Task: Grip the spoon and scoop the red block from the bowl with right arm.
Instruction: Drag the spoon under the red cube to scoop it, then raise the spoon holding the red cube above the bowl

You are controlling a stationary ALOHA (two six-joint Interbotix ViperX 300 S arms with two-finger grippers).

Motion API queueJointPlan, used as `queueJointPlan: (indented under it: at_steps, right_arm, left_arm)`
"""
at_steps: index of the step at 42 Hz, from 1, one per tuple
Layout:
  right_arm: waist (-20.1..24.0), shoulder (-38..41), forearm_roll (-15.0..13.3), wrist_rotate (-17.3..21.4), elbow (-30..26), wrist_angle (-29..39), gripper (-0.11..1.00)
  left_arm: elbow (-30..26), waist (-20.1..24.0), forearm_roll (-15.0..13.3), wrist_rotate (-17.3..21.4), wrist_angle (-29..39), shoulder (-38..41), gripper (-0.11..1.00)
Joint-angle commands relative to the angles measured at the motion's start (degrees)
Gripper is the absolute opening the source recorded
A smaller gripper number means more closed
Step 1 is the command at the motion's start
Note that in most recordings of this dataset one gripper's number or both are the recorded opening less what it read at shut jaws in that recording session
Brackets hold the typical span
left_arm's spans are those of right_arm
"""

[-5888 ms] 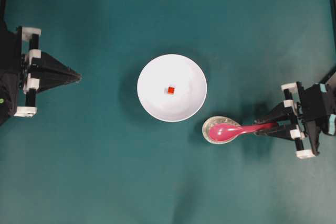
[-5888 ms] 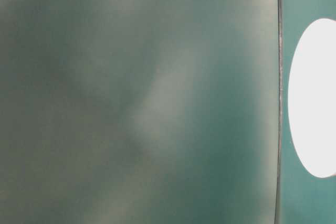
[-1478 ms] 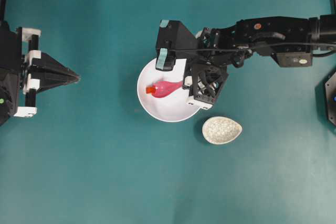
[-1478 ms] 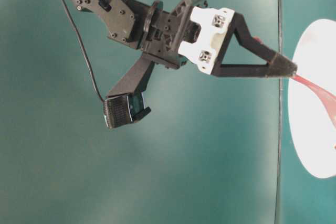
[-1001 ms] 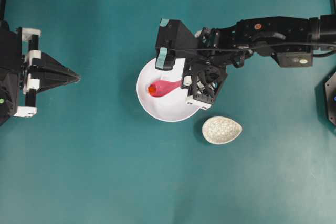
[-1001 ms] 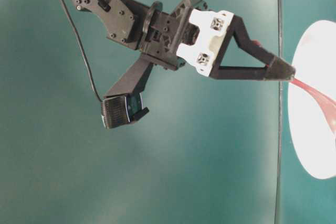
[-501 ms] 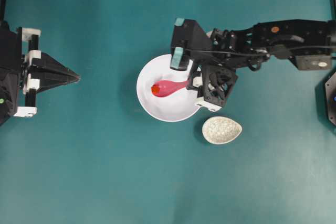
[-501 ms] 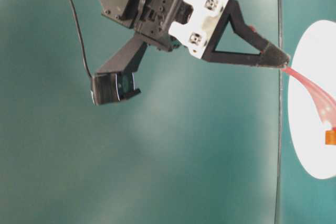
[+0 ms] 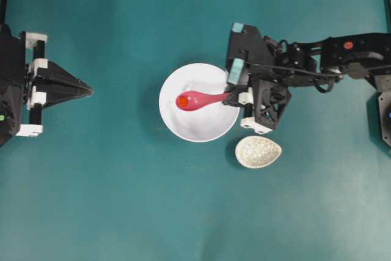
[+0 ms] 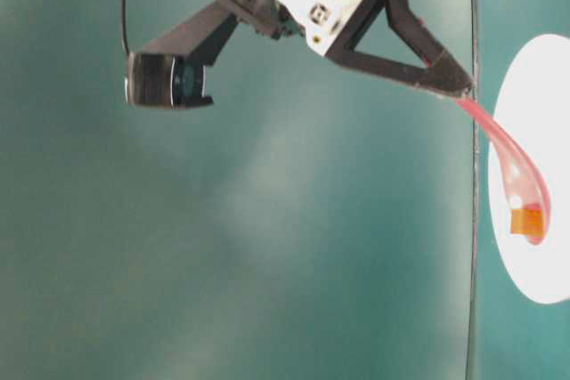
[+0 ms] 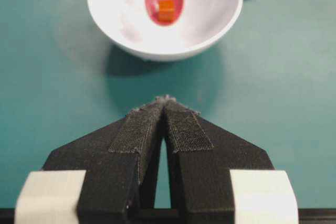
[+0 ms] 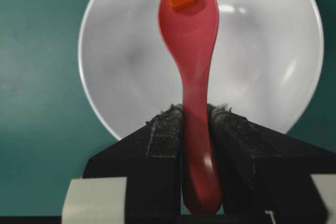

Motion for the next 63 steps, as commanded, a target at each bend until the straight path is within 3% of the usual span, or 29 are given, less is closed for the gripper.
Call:
queueJointPlan:
  at_steps: [1,26,63]
  right_arm:
    - [0.4,-2.4,0.4,0.2,0.9,-2.5,0.22]
    - [3.1,-4.8,1.8,0.4,8.5,-14.2,0.22]
    - [3.1,-5.0,2.5,0.5,8.2,-15.5,0.22]
  left_arm:
    - [-0.5,0.2,0.1,0.1,-0.3,0.2,0.0]
    - [-0.5,0.2,0.1,0.2,-0.3,0.2,0.0]
    - [-0.6,0.2,0.1,0.2,-0.3,0.1,0.0]
